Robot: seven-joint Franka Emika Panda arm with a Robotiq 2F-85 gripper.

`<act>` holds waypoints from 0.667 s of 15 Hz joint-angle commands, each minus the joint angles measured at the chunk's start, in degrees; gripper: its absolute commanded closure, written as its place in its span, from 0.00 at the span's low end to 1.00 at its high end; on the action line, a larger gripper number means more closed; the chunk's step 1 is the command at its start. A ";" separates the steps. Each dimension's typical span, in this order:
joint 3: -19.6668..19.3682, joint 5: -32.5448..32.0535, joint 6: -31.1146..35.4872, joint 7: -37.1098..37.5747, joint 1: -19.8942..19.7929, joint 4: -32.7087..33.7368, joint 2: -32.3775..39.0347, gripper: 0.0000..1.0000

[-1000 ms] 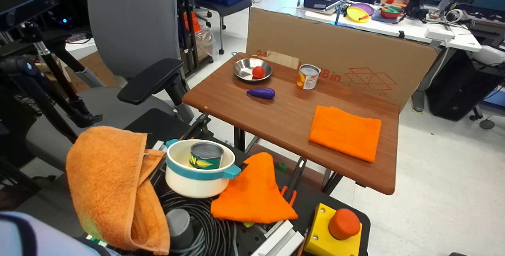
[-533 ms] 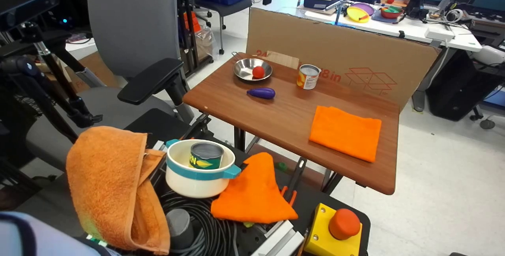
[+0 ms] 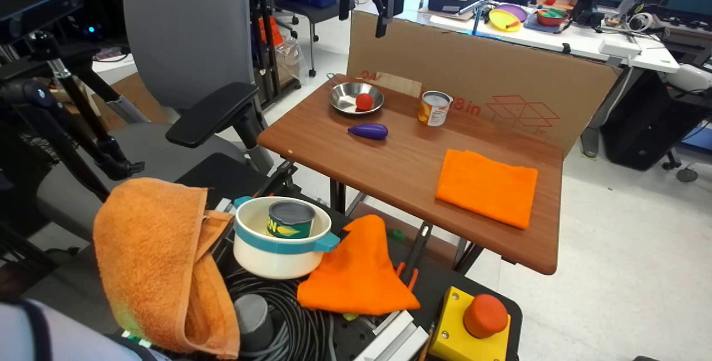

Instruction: Remove the orange ball from the silver plate and move it to the right side of the table

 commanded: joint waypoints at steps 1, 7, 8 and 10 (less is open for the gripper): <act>-2.64 -3.36 -1.07 2.65 3.43 7.80 7.99 0.00; -5.94 -5.50 -2.61 3.42 6.96 14.67 17.22 0.00; -6.31 -5.44 -2.89 3.41 7.28 15.67 18.42 0.00; -7.02 -5.36 -3.59 3.12 7.82 17.79 20.95 0.00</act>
